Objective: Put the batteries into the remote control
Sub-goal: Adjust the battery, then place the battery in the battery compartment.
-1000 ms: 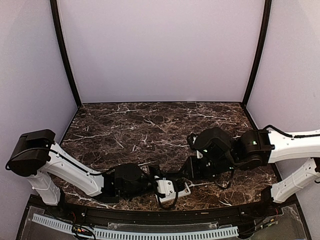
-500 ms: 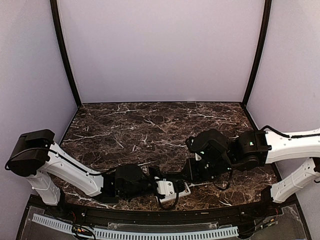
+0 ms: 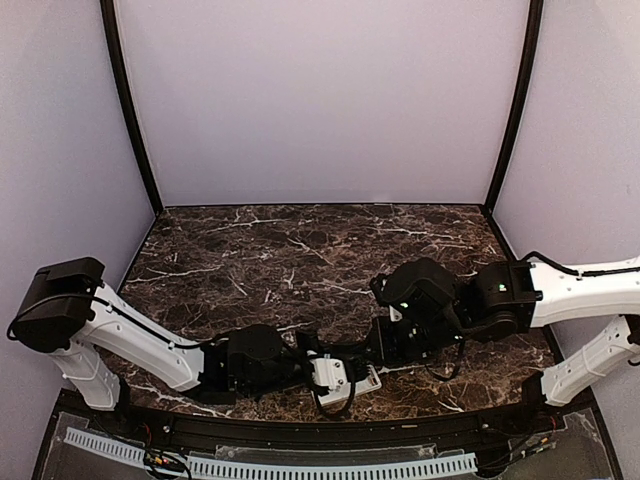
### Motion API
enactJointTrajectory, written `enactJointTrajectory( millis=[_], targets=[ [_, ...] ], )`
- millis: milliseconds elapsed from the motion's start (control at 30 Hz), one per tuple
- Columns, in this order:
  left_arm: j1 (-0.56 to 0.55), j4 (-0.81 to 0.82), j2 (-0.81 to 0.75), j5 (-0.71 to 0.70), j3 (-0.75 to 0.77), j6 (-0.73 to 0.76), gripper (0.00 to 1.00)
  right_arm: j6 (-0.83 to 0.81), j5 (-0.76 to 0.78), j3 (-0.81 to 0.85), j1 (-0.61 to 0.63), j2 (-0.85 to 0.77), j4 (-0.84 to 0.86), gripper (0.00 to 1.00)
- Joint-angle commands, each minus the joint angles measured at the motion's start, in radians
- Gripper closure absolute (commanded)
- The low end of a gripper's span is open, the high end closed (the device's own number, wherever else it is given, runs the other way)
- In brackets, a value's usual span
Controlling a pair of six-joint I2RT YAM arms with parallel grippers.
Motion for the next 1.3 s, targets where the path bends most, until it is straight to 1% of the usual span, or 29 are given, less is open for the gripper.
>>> enactJointTrajectory(
  millis=[0, 33, 67, 100, 133, 167, 200, 233, 267, 300, 367, 400, 433, 467, 533, 600, 700, 733, 867, 1067, 1167, 1267],
  targets=[
    [0.010, 0.013, -0.049, 0.011, -0.017, -0.034, 1.00, -0.012, 0.007, -0.018, 0.004, -0.013, -0.012, 1.00],
    [0.011, 0.001, -0.048, 0.014, -0.018, -0.038, 0.98, -0.011, 0.007, -0.021, 0.004, -0.011, -0.014, 1.00],
    [0.011, -0.009, -0.050, 0.022, -0.019, -0.051, 0.84, -0.008, 0.009, -0.027, 0.004, -0.011, -0.015, 1.00],
    [0.012, -0.036, -0.052, 0.027, -0.021, -0.060, 0.66, -0.005, 0.010, -0.036, 0.004, -0.010, -0.014, 1.00],
    [0.013, -0.048, -0.055, 0.035, -0.021, -0.079, 0.59, -0.001, 0.013, -0.044, 0.003, -0.008, -0.013, 1.00],
    [0.013, -0.078, -0.061, 0.039, -0.024, -0.092, 0.46, 0.003, 0.016, -0.050, 0.003, -0.006, -0.012, 1.00],
    [0.013, -0.096, -0.065, 0.049, -0.026, -0.119, 0.42, 0.007, 0.019, -0.057, 0.002, -0.003, -0.012, 1.00],
    [0.013, -0.135, -0.078, 0.055, -0.029, -0.134, 0.34, 0.010, 0.020, -0.062, -0.001, 0.002, -0.013, 1.00],
    [0.014, -0.190, -0.086, 0.068, -0.030, -0.171, 0.31, 0.012, 0.020, -0.065, -0.006, 0.009, -0.014, 1.00],
    [0.014, -0.223, -0.105, 0.074, -0.029, -0.191, 0.25, 0.012, 0.023, -0.068, -0.008, 0.017, -0.016, 1.00],
    [0.019, -0.353, -0.135, 0.113, -0.015, -0.268, 0.19, 0.009, 0.028, -0.069, -0.017, 0.035, -0.024, 1.00],
    [0.022, -0.456, -0.146, 0.148, -0.007, -0.328, 0.18, 0.005, 0.030, -0.070, -0.020, 0.048, -0.026, 1.00],
    [0.024, -0.503, -0.160, 0.168, 0.008, -0.362, 0.15, 0.001, 0.030, -0.072, -0.023, 0.060, -0.026, 1.00],
    [0.028, -0.591, -0.165, 0.205, 0.014, -0.422, 0.13, 0.001, 0.030, -0.073, -0.026, 0.075, -0.026, 1.00],
    [0.032, -0.698, -0.169, 0.242, 0.026, -0.503, 0.10, -0.001, 0.034, -0.076, -0.028, 0.104, -0.025, 1.00],
    [0.033, -0.762, -0.157, 0.270, 0.026, -0.562, 0.09, 0.004, 0.045, -0.080, -0.029, 0.129, -0.023, 1.00],
    [0.034, -0.790, -0.124, 0.265, 0.010, -0.624, 0.08, 0.006, 0.049, -0.091, -0.035, 0.160, -0.006, 1.00],
    [0.034, -0.787, -0.116, 0.239, 0.007, -0.641, 0.08, 0.004, 0.045, -0.093, -0.037, 0.170, -0.001, 1.00],
    [0.047, -0.761, -0.077, 0.209, 0.007, -0.664, 0.07, 0.006, 0.043, -0.104, -0.044, 0.202, 0.023, 1.00],
    [0.080, -0.726, -0.014, 0.232, 0.006, -0.685, 0.07, 0.003, 0.014, -0.115, -0.049, 0.253, 0.046, 1.00],
    [0.086, -0.721, 0.009, 0.232, 0.009, -0.691, 0.09, 0.003, 0.006, -0.121, -0.052, 0.272, 0.054, 1.00],
    [0.088, -0.712, 0.033, 0.232, 0.014, -0.700, 0.12, 0.004, 0.005, -0.122, -0.054, 0.294, 0.057, 1.00]
  ],
)
